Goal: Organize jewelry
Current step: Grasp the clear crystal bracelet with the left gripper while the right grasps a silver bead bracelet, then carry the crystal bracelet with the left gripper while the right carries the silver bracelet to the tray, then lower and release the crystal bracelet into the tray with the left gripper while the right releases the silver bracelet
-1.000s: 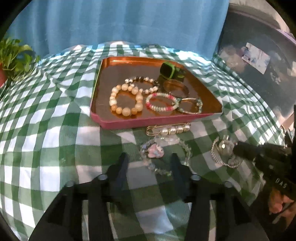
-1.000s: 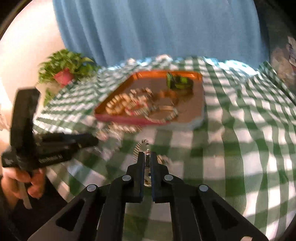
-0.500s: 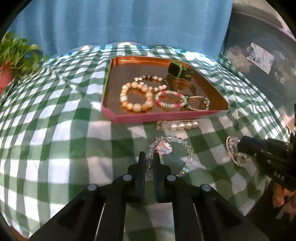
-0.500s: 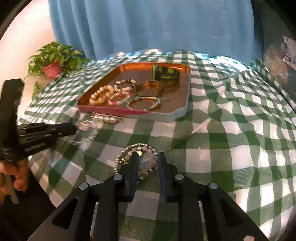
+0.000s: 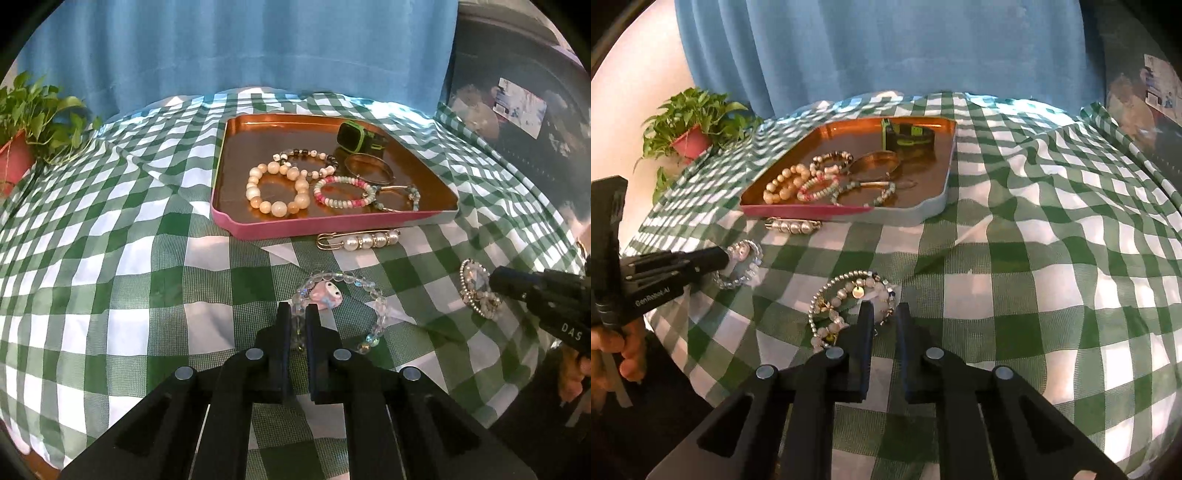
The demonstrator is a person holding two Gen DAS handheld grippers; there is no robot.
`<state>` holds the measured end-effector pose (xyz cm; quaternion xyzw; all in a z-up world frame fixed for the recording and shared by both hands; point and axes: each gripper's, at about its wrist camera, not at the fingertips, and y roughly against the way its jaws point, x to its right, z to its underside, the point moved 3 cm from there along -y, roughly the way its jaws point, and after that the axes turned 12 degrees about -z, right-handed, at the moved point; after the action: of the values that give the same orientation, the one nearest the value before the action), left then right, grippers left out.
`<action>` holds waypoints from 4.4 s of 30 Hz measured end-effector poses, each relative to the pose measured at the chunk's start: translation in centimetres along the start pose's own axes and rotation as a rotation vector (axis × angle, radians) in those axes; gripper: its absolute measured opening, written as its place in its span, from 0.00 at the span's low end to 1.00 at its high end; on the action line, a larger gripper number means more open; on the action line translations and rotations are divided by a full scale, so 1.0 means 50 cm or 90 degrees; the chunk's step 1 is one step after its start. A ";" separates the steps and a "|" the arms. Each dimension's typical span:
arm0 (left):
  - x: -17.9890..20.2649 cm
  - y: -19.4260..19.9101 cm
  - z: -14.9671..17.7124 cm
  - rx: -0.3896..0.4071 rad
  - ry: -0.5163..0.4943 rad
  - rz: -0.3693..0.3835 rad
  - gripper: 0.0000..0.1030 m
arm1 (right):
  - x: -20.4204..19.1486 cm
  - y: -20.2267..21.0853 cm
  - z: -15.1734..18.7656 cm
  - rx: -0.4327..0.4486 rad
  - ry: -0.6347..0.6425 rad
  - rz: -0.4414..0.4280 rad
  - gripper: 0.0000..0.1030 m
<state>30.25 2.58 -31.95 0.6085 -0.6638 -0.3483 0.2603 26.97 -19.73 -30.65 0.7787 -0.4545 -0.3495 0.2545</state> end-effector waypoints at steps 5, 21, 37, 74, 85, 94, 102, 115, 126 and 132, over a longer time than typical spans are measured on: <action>0.003 0.001 0.001 0.004 -0.004 -0.003 0.08 | -0.002 -0.004 0.003 -0.012 0.015 0.031 0.02; 0.012 -0.010 -0.013 0.016 -0.016 -0.025 0.07 | -0.035 -0.025 -0.002 -0.021 0.103 0.091 0.04; 0.000 0.070 -0.026 0.015 0.068 0.044 0.07 | -0.053 0.039 -0.025 0.027 0.068 0.027 0.03; -0.006 0.378 -0.116 0.161 0.108 0.056 0.07 | -0.253 0.285 -0.158 0.173 0.111 0.021 0.02; -0.033 0.448 -0.159 0.217 0.132 0.111 0.07 | -0.290 0.319 -0.179 0.199 0.129 -0.012 0.02; -0.036 0.344 -0.170 0.169 0.142 0.114 0.07 | -0.250 0.253 -0.178 0.183 0.121 -0.030 0.03; -0.049 0.229 -0.178 0.126 0.157 0.118 0.07 | -0.178 0.160 -0.182 0.145 0.092 -0.029 0.03; -0.025 0.065 -0.199 0.079 0.119 0.087 0.08 | -0.075 0.040 -0.214 0.112 0.062 0.008 0.03; -0.018 -0.020 -0.218 0.064 0.106 0.084 0.08 | -0.017 -0.034 -0.228 0.097 0.027 0.010 0.03; -0.032 -0.056 -0.227 0.065 0.132 0.120 0.08 | 0.011 -0.067 -0.227 0.090 0.018 0.011 0.03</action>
<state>40.91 2.49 -26.94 0.5884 -0.7047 -0.2234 0.3277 37.73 -17.79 -26.14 0.7956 -0.4814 -0.3032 0.2082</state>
